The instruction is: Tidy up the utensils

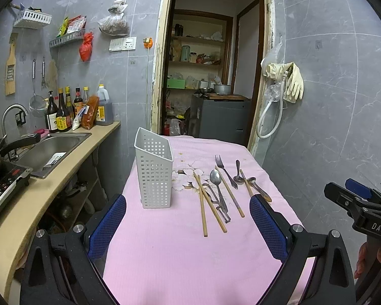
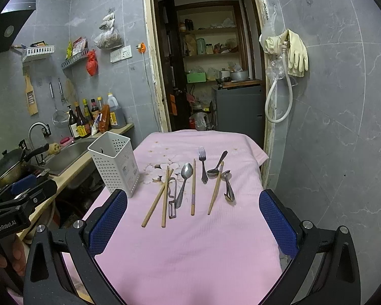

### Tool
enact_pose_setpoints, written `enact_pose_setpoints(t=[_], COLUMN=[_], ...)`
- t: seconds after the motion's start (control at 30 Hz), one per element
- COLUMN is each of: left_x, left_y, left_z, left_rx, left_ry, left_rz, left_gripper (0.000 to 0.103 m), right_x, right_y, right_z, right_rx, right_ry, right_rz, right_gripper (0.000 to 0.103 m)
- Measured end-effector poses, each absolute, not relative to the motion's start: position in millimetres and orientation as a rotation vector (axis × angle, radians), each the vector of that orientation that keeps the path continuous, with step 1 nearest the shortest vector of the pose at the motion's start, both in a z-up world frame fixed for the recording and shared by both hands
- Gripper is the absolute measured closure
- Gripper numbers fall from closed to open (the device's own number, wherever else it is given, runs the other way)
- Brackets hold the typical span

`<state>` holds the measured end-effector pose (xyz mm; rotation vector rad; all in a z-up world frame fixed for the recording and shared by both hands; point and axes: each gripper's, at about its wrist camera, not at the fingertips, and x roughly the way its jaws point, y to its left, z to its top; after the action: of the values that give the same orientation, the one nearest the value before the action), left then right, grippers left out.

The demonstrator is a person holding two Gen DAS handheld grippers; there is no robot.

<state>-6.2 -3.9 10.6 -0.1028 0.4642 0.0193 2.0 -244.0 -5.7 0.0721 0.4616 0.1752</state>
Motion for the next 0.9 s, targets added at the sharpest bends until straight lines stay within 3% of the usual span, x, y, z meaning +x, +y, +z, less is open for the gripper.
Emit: enact_pose_setpoints(t=[0.9], left_x=[-11.4], left_y=[-5.3], left_z=[14.3], left_rx=[-0.099], left_ry=[0.455], left_rz=[0.02], left_gripper=[0.005], right_x=[1.1], right_y=[-244.7], right_z=[-5.4], right_rx=[0.075], right_ry=[0.459], right_rz=[0.178], right_gripper=[0.001])
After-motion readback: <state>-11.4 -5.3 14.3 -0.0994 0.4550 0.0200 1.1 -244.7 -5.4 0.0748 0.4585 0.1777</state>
